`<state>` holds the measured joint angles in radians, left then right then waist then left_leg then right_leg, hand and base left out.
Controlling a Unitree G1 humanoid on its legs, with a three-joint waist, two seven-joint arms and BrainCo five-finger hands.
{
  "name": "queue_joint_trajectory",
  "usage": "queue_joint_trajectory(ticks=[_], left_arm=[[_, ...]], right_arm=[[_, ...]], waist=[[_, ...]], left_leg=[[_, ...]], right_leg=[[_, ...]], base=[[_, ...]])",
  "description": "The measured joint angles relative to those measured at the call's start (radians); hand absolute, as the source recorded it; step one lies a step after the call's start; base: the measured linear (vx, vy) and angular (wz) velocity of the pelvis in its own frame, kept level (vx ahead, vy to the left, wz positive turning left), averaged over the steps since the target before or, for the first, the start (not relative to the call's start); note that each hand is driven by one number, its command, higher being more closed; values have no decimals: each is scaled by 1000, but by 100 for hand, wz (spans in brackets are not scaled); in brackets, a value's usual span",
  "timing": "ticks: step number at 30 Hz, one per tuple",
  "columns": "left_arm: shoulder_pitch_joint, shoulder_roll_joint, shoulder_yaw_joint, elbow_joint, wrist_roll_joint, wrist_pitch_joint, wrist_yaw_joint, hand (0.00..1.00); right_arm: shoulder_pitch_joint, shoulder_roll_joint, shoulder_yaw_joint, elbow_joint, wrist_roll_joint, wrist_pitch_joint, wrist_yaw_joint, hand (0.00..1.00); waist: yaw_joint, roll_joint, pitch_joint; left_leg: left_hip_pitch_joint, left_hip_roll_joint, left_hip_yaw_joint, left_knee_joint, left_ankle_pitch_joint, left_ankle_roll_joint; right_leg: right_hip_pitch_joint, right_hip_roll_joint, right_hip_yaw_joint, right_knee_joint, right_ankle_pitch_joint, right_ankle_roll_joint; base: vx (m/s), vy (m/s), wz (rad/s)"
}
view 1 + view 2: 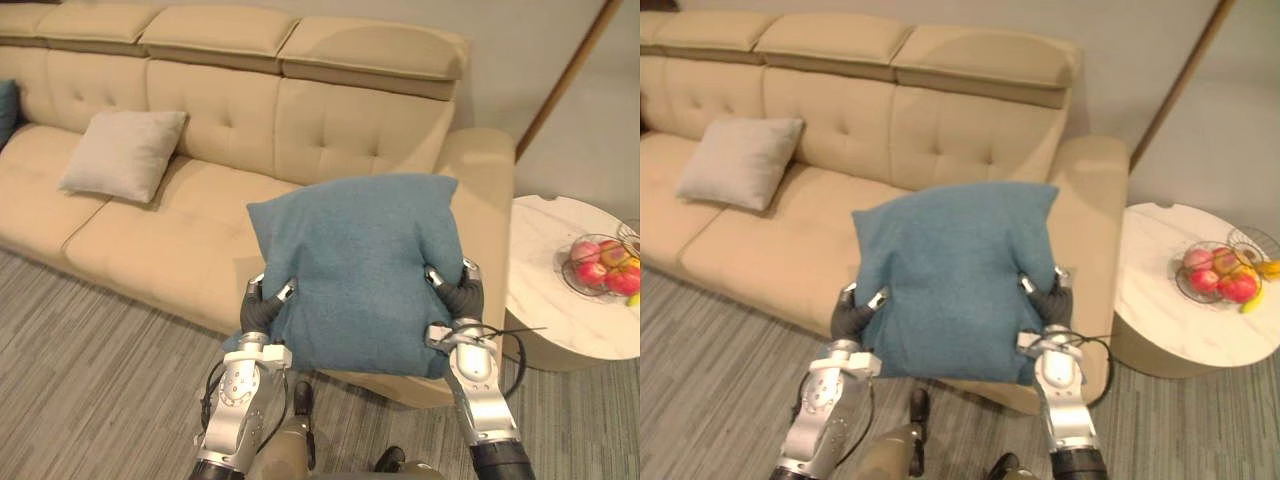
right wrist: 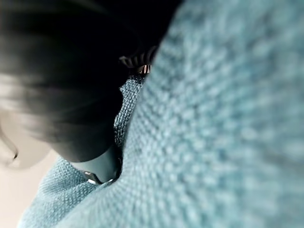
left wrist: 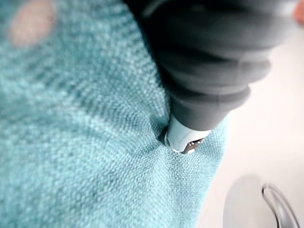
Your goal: Pick up cushions and gather them together orderly.
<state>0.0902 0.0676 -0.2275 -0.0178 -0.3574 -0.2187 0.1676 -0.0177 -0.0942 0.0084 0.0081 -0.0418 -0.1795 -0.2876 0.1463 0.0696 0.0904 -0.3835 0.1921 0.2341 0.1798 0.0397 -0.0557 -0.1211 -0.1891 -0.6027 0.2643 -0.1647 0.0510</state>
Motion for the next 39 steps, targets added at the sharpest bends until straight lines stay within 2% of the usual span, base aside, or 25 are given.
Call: queue_joint_trajectory(ticks=[1, 2, 3, 4, 6, 7, 8, 9, 10, 11, 12, 13, 14, 15, 16, 18, 21, 23, 24, 25, 27, 28, 29, 33, 39], left_arm=[[0, 0, -2, 0, 0, -1, 3, 100], [0, 2, -5, 0, 0, -3, 3, 100], [1, 10, -9, 0, 0, -8, 3, 100], [1, 16, -10, 0, 1, -10, 3, 100], [-4, 40, -21, 11, 3, -15, 3, 100], [-7, 43, -24, 18, 4, -15, 3, 100], [-13, 48, -28, 33, 5, -15, 3, 100], [-12, 53, -27, 44, 5, -15, 3, 100], [-8, 61, -27, 67, 4, -13, 2, 100], [-3, 71, -27, 91, 4, -12, 2, 100], [1, 79, -27, 102, 4, -9, 1, 100], [1, 90, -27, 118, 4, -5, -1, 100], [1, 94, -27, 119, 4, -2, -3, 100], [1, 100, -28, 119, 10, 3, -17, 100], [1, 100, -32, 119, 13, 4, -18, 100], [0, 90, -55, 126, 22, 7, -18, 100], [-5, 83, -71, 135, 23, 7, -38, 100], [5, 79, -71, 139, 23, 8, -48, 100], [7, 78, -71, 140, 23, 9, -50, 100], [8, 73, -65, 135, 23, 7, -59, 100], [7, 74, -63, 133, 23, 4, -64, 100], [8, 74, -63, 132, 22, 1, -65, 100], [3, 80, -57, 139, 22, 2, -65, 100], [10, 100, -52, 133, 22, 4, -65, 100], [20, 115, -49, 73, 25, 4, -66, 100]], right_arm=[[9, 8, -1, -16, 0, 2, -3, 100], [24, 17, -3, -31, 0, 4, -6, 100], [36, 30, -3, -39, -3, 4, -8, 100], [39, 37, -3, -38, -3, 4, -8, 100], [61, 55, -6, -37, -7, 4, -9, 100], [64, 54, -6, -32, -8, 5, -9, 100], [65, 54, -7, -27, -8, 15, -8, 100], [65, 54, -7, -22, -8, 24, -6, 100], [64, 58, -5, 3, -9, 26, 3, 100], [61, 58, 1, 35, -9, 27, 12, 100], [55, 58, 6, 59, -9, 28, 16, 100], [48, 58, 8, 94, -9, 28, 26, 100], [45, 58, 7, 104, -7, 28, 28, 100], [42, 53, 5, 129, 2, 28, 32, 100], [42, 53, 2, 135, 3, 28, 32, 100], [42, 42, -14, 149, 3, 28, 32, 100], [43, 17, -30, 146, 3, 28, 32, 100], [43, 13, -31, 107, 2, 29, 32, 100], [44, 14, -31, 97, 2, 29, 32, 100], [39, 9, -31, 66, 2, 28, 32, 100], [33, 9, -31, 47, 1, 25, 32, 100], [14, 4, -31, 49, 0, 22, 33, 100], [-5, 5, -31, 74, -1, 21, 32, 100], [-23, 13, -18, 127, -10, 28, 30, 100], [-24, 12, -12, 135, -29, 30, 30, 100]], waist=[[-4, 0, -5], [-1, -9, -8], [9, -31, -19], [10, -38, -22], [1, -55, -36], [-3, -55, -37], [-11, -53, -38], [-20, -53, -38], [-25, -56, -39], [-25, -59, -40], [-25, -64, -41], [-28, -67, -42], [-32, -68, -42], [-52, -77, -43], [-67, -82, -43], [-115, -96, -38], [-118, -87, -35], [-99, -75, -15], [-93, -76, -15], [-85, -76, -16], [-82, -69, -19], [-81, -43, -21], [-83, -52, -21], [-88, -66, -16], [-114, -66, -16]], left_leg=[[-21, 24, 36, 68, 1, 2], [-28, 26, 63, 118, -20, 26], [-38, 20, 92, 174, -72, 48], [-40, 16, 105, 194, -91, 56], [-52, -21, 129, 279, -195, 81], [-51, -34, 133, 283, -210, 88], [-49, -55, 134, 280, -225, 100], [-43, -68, 131, 275, -236, 108], [-20, -82, 128, 251, -243, 116], [19, -98, 130, 205, -240, 111], [52, -112, 137, 163, -234, 103], [108, -140, 142, 76, -208, 97], [132, -153, 143, 41, -192, 102], [193, -201, 140, -41, -144, 130], [203, -220, 131, -46, -141, 135], [198, -264, 76, 39, -164, 120], [90, -210, 53, 325, -227, 42], [23, -100, 58, 552, -286, 38], [13, -75, 46, 575, -293, 33], [-7, -41, -8, 543, -299, 20], [-5, -31, -77, 403, -289, 14], [61, -22, -173, 133, -152, -13], [76, -38, -170, 81, -110, -62], [154, -101, -48, -37, -71, -32], [212, -101, 30, -80, -78, -22]], right_leg=[[11, -4, 2, -3, 4, 18], [19, -15, 13, -11, 12, 36], [18, -36, 40, -22, 27, 61], [18, -45, 50, -25, 33, 71], [13, -100, 103, -6, 67, 86], [1, -113, 134, 13, 74, 64], [-33, -125, 203, 63, 80, 10], [-50, -113, 263, 87, 66, 25], [-57, -68, 351, 104, 28, 75], [-63, -9, 419, 114, -12, 93], [-70, 33, 450, 120, -37, 94], [-90, 104, 482, 121, -65, 88], [-99, 131, 491, 119, -70, 81], [-138, 197, 508, 115, -69, 64], [-151, 209, 518, 112, -64, 53], [-180, 202, 571, 90, -1, -90], [-98, 197, 543, 27, 10, -103], [-31, 220, 556, -11, 11, -108], [-19, 220, 563, -17, 11, -108], [-9, 215, 585, -32, 11, -108], [-11, 207, 607, -47, 13, -104], [-24, 213, 651, -54, 10, -71], [-33, 203, 689, -64, 13, -40], [-17, 124, 777, -172, 83, 29], [-25, 118, 872, -220, 162, 58]], base=[[94, 234, -6], [157, 370, -30], [97, 200, -37], [193, 386, -47], [233, 445, -26], [193, 392, 0], [190, 351, 13], [233, 344, 22], [257, 242, 18], [224, 155, 7], [238, 120, -8], [187, 85, -9], [282, 102, 10], [233, 66, 35], [286, 42, 71], [289, -20, 83], [247, -3, 34], [186, 43, -14], [177, 110, -46], [123, 146, -50], [141, 216, -56], [144, 302, -65], [140, 291, -70], [97, 236, -60], [30, 89, -64]])
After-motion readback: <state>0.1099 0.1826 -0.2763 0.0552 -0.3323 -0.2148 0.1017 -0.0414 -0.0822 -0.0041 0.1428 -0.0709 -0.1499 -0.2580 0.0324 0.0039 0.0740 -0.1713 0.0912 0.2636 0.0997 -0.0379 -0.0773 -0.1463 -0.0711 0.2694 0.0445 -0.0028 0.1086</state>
